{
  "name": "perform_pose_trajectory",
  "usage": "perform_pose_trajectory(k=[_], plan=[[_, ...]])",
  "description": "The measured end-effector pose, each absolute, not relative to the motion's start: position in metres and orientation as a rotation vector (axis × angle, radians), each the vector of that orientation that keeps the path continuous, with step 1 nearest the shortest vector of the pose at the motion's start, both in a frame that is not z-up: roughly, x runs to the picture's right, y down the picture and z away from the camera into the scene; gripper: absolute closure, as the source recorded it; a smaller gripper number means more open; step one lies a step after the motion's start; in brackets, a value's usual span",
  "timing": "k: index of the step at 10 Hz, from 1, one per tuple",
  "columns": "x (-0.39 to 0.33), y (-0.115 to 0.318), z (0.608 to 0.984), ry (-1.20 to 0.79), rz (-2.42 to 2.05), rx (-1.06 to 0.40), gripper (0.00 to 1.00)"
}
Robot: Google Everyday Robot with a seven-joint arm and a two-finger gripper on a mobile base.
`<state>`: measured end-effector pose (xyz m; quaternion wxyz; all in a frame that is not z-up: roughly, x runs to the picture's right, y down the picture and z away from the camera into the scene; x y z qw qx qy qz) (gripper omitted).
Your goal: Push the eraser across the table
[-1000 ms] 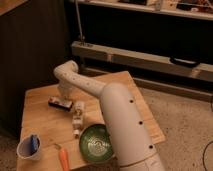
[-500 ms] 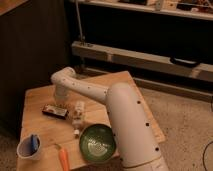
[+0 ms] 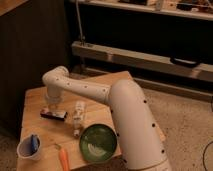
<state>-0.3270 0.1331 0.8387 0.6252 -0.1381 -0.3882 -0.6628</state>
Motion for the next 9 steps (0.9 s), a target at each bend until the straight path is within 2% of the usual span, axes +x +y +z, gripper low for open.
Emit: perform_pose_trajectory(k=[3, 4, 6, 9], plan=[[-0.332, 0.164, 0.84, -0.872, -1.534, -0.339, 1.0], [-0.331, 0.161, 0.841, -0.858, -1.524, -0.33, 1.0], [-0.324, 0.137, 0.841, -0.829, -1.486, -0.29, 1.0], [-0.302, 0.073, 0.853, -0.78, -1.423, -0.221, 1.0]])
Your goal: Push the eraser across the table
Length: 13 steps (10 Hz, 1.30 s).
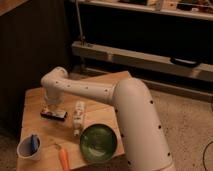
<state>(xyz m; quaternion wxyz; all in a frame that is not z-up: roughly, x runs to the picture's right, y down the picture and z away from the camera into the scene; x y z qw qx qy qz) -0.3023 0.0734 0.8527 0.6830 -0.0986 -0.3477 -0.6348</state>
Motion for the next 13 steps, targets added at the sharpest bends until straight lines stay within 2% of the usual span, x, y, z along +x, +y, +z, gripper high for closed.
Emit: perform_pose_trajectory(k=[2, 4, 7, 13], plan=[[-0.294, 0.034, 0.871, -0.739, -1.406, -0.187, 1.0], [-0.3, 0.021, 0.897, -0.711, -1.408, -0.188, 1.0], [-0.307, 0.039, 0.918, -0.695, -1.412, -0.217, 1.0], [-0.303, 0.067, 0.916, -0.696, -1.449, -0.252, 1.0]])
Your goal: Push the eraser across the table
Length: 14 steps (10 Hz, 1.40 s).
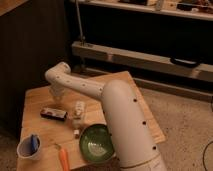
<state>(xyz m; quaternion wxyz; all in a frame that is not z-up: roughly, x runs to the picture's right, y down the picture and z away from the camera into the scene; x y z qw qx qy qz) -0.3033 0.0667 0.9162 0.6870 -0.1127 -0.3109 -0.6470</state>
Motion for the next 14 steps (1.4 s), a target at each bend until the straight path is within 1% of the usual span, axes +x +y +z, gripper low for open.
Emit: perform_pose_trajectory(k=[4, 6, 9, 11, 12, 14], plan=[[-0.306, 0.094, 0.918, -0.713, -1.482, -0.291, 1.0], [-0.308, 0.103, 0.91, -0.719, -1.517, -0.285, 1.0], [-0.325, 0.136, 0.868, -0.767, -1.633, -0.241, 1.0], [-0.328, 0.166, 0.84, -0.802, -1.707, -0.243, 1.0], [-0.328, 0.187, 0.83, -0.83, -1.74, -0.259, 1.0], [-0.308, 0.214, 0.825, -0.867, -1.745, -0.318, 1.0]])
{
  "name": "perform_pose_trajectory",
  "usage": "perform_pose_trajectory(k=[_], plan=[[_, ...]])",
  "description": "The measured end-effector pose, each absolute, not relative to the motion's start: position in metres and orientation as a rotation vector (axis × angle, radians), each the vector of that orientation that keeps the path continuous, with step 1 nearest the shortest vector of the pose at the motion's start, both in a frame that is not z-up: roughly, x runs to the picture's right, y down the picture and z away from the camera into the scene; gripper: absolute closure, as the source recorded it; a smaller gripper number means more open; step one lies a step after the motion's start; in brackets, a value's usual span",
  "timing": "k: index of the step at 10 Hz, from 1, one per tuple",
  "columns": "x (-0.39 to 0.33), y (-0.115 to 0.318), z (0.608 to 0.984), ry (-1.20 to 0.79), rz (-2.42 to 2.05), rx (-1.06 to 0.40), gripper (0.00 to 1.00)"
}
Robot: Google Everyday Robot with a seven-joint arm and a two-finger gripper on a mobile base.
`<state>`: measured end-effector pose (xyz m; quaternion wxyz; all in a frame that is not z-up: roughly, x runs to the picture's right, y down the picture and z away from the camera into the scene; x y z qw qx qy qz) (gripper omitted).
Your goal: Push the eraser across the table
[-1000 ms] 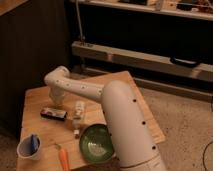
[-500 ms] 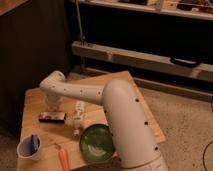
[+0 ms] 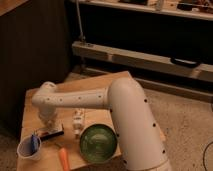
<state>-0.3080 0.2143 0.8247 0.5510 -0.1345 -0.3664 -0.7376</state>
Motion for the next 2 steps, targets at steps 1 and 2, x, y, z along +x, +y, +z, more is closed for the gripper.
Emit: perform_pose_trajectory(k=[1, 2], plan=[[-0.2998, 0.2182, 0.8209, -0.88, -1.758, -0.33, 1.0], [-0.2964, 0.2179, 0.8161, -0.887, -1.758, -0.328, 1.0]])
